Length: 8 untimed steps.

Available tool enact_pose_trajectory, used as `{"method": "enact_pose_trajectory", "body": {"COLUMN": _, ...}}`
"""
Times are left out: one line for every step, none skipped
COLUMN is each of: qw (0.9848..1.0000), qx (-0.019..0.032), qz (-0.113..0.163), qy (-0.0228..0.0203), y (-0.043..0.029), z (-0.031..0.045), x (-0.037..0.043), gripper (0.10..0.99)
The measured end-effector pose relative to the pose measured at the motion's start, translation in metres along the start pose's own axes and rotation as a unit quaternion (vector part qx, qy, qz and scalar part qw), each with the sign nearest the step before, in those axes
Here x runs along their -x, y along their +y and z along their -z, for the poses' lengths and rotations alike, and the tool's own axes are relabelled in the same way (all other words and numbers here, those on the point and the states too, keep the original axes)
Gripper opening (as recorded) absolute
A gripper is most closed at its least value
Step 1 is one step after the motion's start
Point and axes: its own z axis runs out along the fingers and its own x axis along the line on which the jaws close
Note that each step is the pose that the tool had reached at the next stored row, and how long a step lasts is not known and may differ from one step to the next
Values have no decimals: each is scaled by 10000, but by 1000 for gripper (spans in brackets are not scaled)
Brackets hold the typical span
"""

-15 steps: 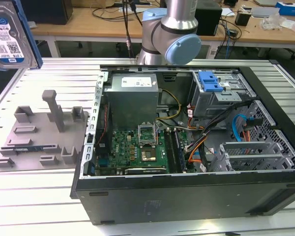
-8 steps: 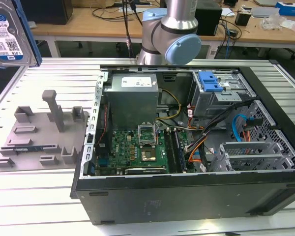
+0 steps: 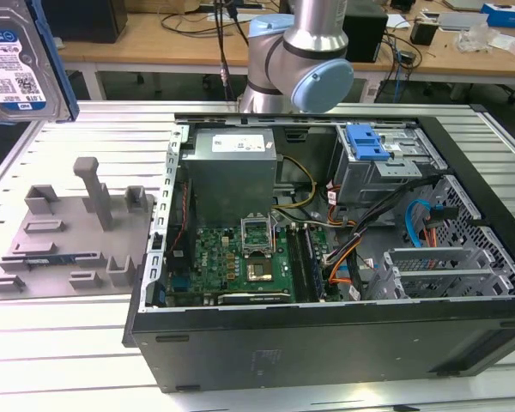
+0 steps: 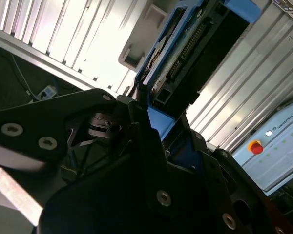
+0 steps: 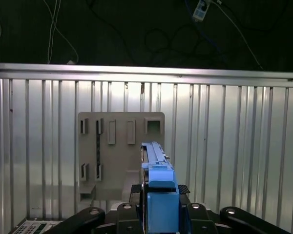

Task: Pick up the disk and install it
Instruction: 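Pick up the disk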

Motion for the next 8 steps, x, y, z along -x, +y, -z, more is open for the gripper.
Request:
{"method": "enact_pose_trajectory", "body": {"qw": 10000, "qx": 8, "qz": 0, "qy": 0, "y": -22, "z": 0, "x": -16, "gripper": 369}}
{"method": "enact_pose_trajectory", "body": {"qw": 10000, "qx": 13, "qz": 0, "qy": 0, "y": -41, "z": -1, "x": -30, "gripper": 369}}
{"method": "enact_pose_trajectory", "body": {"qw": 10000, "qx": 25, "qz": 0, "qy": 0, "y": -89, "z": -2, "x": -61, "gripper": 369}}
{"method": "enact_pose_trajectory", "body": {"qw": 10000, "qx": 33, "qz": 0, "qy": -1, "y": -139, "z": -3, "x": -92, "gripper": 369}}
{"method": "enact_pose_trajectory", "body": {"qw": 10000, "qx": 37, "qz": 1, "qy": -1, "y": -164, "z": -3, "x": -107, "gripper": 369}}
{"method": "enact_pose_trajectory", "body": {"qw": 10000, "qx": 41, "qz": 0, "qy": -1, "y": -186, "z": -4, "x": -121, "gripper": 369}}
{"method": "enact_pose_trajectory", "body": {"qw": 10000, "qx": 45, "qz": 0, "qy": -1, "y": -210, "z": -5, "x": -135, "gripper": 369}}
{"method": "enact_pose_trajectory", "body": {"qw": 10000, "qx": 49, "qz": 0, "qy": -2, "y": -233, "z": -5, "x": -148, "gripper": 369}}
